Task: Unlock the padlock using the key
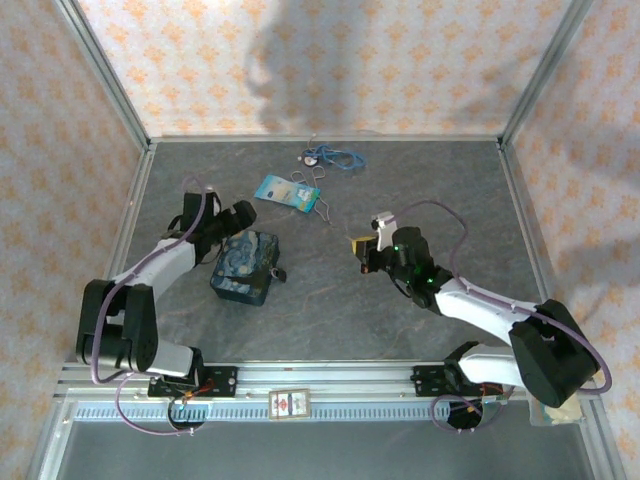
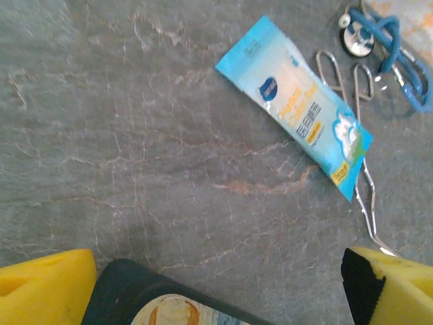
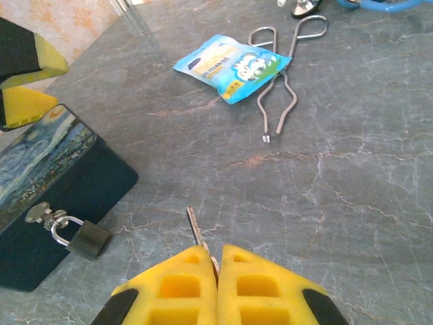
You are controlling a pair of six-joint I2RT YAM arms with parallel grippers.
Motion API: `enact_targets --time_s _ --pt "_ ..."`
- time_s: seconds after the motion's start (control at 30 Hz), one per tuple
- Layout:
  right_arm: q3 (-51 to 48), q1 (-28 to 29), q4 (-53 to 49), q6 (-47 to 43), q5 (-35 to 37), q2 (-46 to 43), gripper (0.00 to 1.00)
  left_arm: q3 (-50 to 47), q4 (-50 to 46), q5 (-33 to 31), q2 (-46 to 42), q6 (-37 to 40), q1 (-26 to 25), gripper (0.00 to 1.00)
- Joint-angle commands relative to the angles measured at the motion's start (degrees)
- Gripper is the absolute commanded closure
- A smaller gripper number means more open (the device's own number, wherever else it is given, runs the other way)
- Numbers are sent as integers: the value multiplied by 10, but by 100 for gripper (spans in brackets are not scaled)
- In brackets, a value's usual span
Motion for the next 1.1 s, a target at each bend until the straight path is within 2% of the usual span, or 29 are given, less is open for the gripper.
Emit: enact_targets --time_s 0.0,0.3,0.43,0.57,0.73,0.8,1.07 --pt "-12 -5 15 13 27 -20 100 11 46 22 20 -13 -33 6" --pt "-29 -8 7 30 29 -40 100 117 142 57 160 -80 -172 8" --pt "-37 -8 3 36 28 -47 100 152 125 39 165 -76 -182 8" --pt "-54 -8 12 48 33 -51 100 156 40 -9 102 -26 -182 7" --pt "-68 -8 40 74 24 -35 100 106 -106 -74 -16 9 -182 6" --pt "-72 -7 53 83 24 -29 100 66 -159 -107 -75 -6 -183 1" --pt "-67 -6 59 99 19 -5 100 -84 -276 -181 -290 -112 -184 1"
